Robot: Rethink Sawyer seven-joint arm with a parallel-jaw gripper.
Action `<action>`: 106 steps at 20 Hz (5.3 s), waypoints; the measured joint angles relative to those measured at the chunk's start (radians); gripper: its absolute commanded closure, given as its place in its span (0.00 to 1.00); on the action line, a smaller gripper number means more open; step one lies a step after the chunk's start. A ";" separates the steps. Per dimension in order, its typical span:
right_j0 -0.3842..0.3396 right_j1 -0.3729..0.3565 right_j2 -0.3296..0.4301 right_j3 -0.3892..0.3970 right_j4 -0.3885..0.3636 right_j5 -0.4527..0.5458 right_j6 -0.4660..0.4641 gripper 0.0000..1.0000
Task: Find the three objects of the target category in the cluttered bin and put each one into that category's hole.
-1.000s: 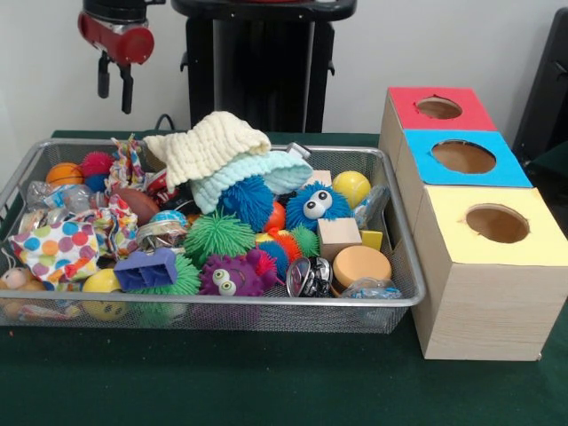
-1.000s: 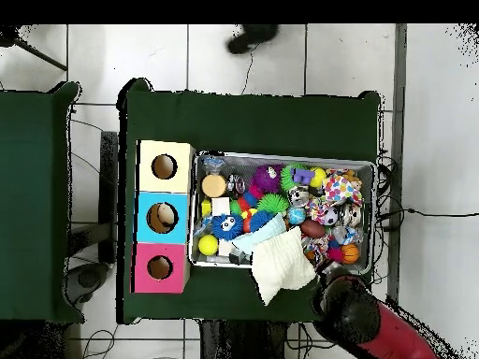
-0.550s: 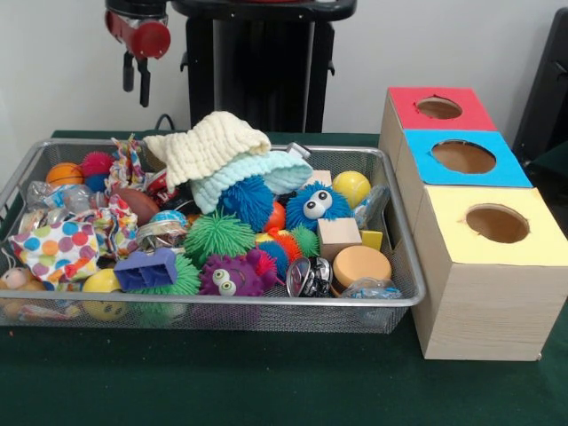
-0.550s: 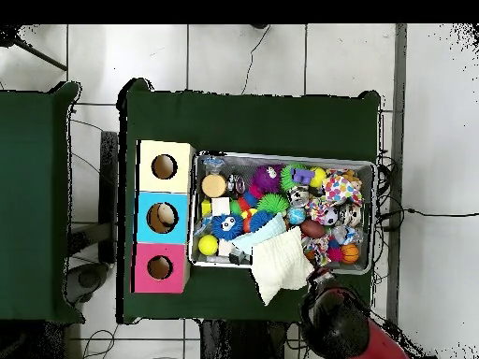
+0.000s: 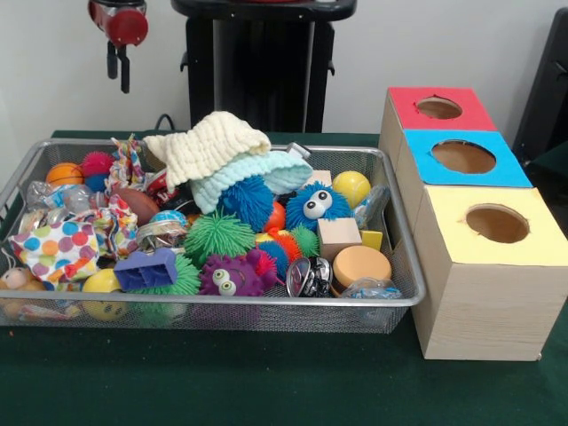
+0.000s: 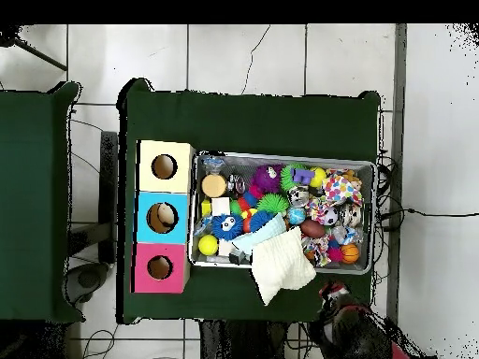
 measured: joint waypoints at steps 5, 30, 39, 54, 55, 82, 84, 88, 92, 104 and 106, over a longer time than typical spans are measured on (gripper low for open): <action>-0.075 -0.004 0.071 -0.021 -0.132 0.102 -0.011 0.00; -0.083 -0.004 0.266 -0.090 -0.442 0.257 -0.023 0.00; -0.072 0.048 0.266 -0.095 -0.461 0.257 -0.023 0.00; -0.246 0.115 0.372 -0.098 -0.627 0.257 -0.023 0.00; -0.258 0.116 0.383 -0.098 -0.633 0.257 -0.023 0.00; -0.297 0.085 0.543 -0.115 -0.798 0.293 -0.023 0.00; -0.296 0.078 0.543 -0.118 -0.829 0.292 -0.023 0.00; -0.296 0.067 0.543 -0.126 -0.867 0.286 -0.023 0.00; -0.288 0.062 0.541 -0.148 -0.922 0.252 -0.023 0.00; -0.116 0.087 0.414 -0.219 -0.990 -0.031 -0.023 0.00; -0.096 0.094 0.393 -0.227 -0.990 -0.064 -0.023 0.00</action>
